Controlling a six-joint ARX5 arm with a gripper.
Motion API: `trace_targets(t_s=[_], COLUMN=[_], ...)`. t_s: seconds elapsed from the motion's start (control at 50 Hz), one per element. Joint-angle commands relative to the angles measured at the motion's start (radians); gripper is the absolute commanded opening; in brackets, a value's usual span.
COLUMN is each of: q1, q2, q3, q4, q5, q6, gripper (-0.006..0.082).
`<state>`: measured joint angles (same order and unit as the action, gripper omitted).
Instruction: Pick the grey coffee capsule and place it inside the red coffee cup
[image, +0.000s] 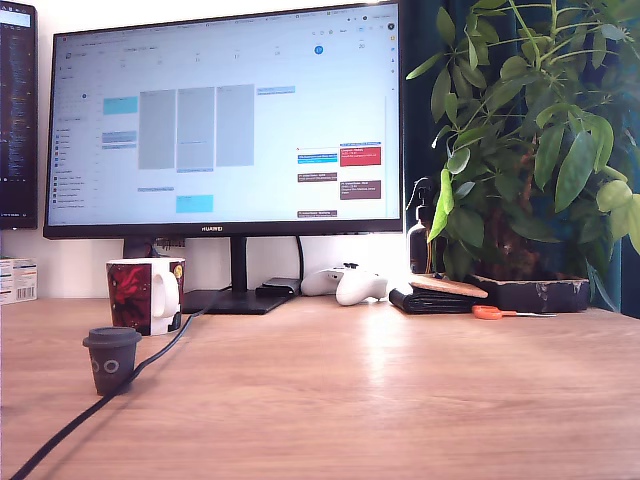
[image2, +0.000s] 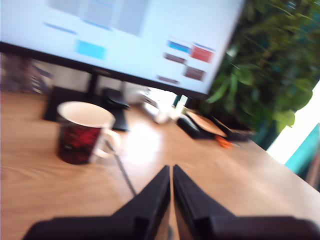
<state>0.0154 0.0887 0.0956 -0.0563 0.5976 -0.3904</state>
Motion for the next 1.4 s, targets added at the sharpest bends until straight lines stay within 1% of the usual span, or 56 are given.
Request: trace_targets(t_s=[0.0, 0.16, 0.2, 0.22, 0.26, 0.32, 0.36, 0.4, 0.44, 0.46, 0.58, 0.7, 0.88, 1.08, 1.38], q1=[-0.018, -0.076, -0.092, -0.1, -0.119, -0.151, -0.176, -0.199, -0.222, -0.233, -0.293, -0.33, -0.355, -0.357, -0.357], q2=[0.056, 0.204, 0.243, 0.26, 0.298, 0.351, 0.381, 0.411, 0.443, 0.46, 0.557, 0.64, 0.745, 0.869, 1.047], q3=[0.019, 0.026, 0.026, 0.026, 0.026, 0.026, 0.026, 0.026, 0.026, 0.026, 0.026, 0.026, 0.026, 0.027, 0.08], q4=[-0.002, -0.003, 0.0, 0.002, 0.01, 0.039, 0.053, 0.059, 0.066, 0.069, 0.108, 0.166, 0.294, 0.389, 0.51], q5=[0.027, 0.032, 0.022, 0.019, 0.019, 0.006, -0.024, -0.056, -0.08, -0.09, -0.171, -0.226, -0.249, -0.267, -0.3], q6=[0.0, 0.072, 0.092, 0.107, 0.14, 0.156, 0.156, 0.168, 0.195, 0.202, 0.201, 0.204, 0.29, 0.336, 0.349], gripper=[-0.0019, -0.0019, 0.0008, 0.0046, 0.0179, 0.0429, 0.0573, 0.0674, 0.0732, 0.0742, 0.0741, 0.0741, 0.074, 0.074, 0.0738])
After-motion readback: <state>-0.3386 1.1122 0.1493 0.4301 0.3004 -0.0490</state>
